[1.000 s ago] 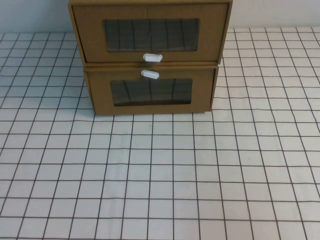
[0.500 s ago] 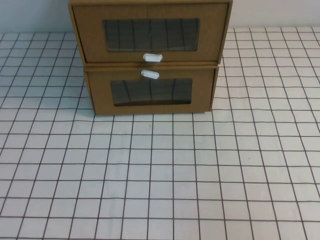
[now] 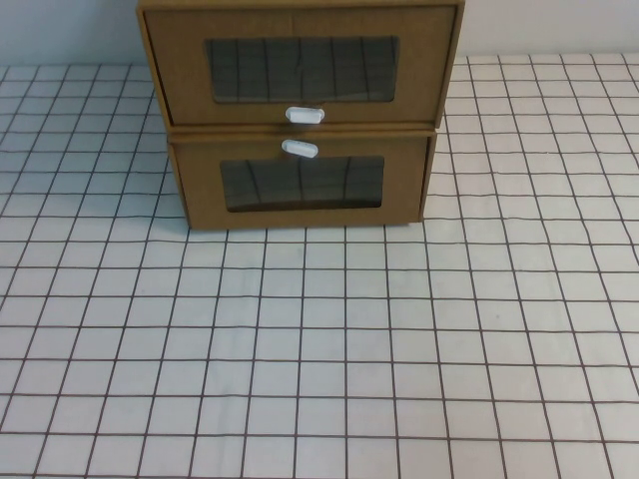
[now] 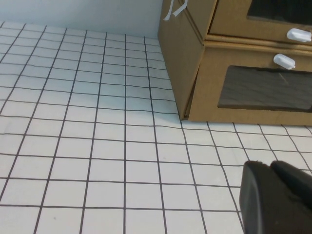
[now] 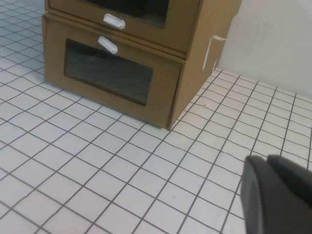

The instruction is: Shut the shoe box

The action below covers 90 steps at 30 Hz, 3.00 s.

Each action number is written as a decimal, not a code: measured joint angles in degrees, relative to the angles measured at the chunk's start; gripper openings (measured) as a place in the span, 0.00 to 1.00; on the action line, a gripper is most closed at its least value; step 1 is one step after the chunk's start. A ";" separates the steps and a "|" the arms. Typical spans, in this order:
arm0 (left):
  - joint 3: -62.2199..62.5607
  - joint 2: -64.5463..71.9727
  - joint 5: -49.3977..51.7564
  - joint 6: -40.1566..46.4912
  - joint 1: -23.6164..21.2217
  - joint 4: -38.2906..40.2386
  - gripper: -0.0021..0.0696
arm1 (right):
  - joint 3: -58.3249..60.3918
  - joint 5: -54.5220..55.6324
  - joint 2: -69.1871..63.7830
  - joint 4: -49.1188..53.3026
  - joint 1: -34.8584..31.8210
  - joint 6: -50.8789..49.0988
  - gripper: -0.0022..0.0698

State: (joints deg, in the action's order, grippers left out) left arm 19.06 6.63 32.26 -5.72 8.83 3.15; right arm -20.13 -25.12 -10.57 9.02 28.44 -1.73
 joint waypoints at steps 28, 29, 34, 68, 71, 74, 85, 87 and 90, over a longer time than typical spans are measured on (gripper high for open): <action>-20.55 -7.17 -10.03 4.77 0.00 -3.15 0.02 | 0.00 0.00 0.00 -0.14 0.00 0.00 0.01; -20.55 -7.17 -10.03 4.77 0.00 -3.15 0.02 | 0.00 0.00 0.00 -0.14 0.00 0.00 0.01; -20.55 -7.26 -10.03 4.77 0.00 -3.15 0.02 | 0.00 0.00 0.00 -0.14 0.00 0.00 0.01; -20.55 -7.26 -10.03 4.64 0.00 -3.15 0.02 | 0.54 -0.90 7.20 -4.46 -16.34 -0.11 0.01; -20.55 -7.26 -10.03 4.64 0.00 -3.15 0.02 | 2.99 -1.02 10.09 -8.06 -21.16 -0.09 0.01; -20.55 -7.26 -10.03 4.64 0.00 -3.15 0.02 | 8.05 -0.81 11.13 -11.72 -24.89 -0.09 0.01; -20.55 -7.26 -9.95 4.64 0.00 -3.15 0.02 | 21.51 3.41 11.34 -15.35 -27.41 -0.09 0.01; -20.55 -7.26 -9.95 4.64 0.00 -3.15 0.02 | 21.51 3.65 11.34 -15.35 -27.41 0.02 0.01; -20.55 -7.26 -9.95 4.64 0.00 -3.15 0.02 | 21.51 3.65 11.34 -15.35 -27.41 0.02 0.01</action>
State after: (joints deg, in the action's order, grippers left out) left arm -1.49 -0.63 22.32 -1.08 8.83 0.00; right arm 1.38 -21.47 0.78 -6.33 1.03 -1.72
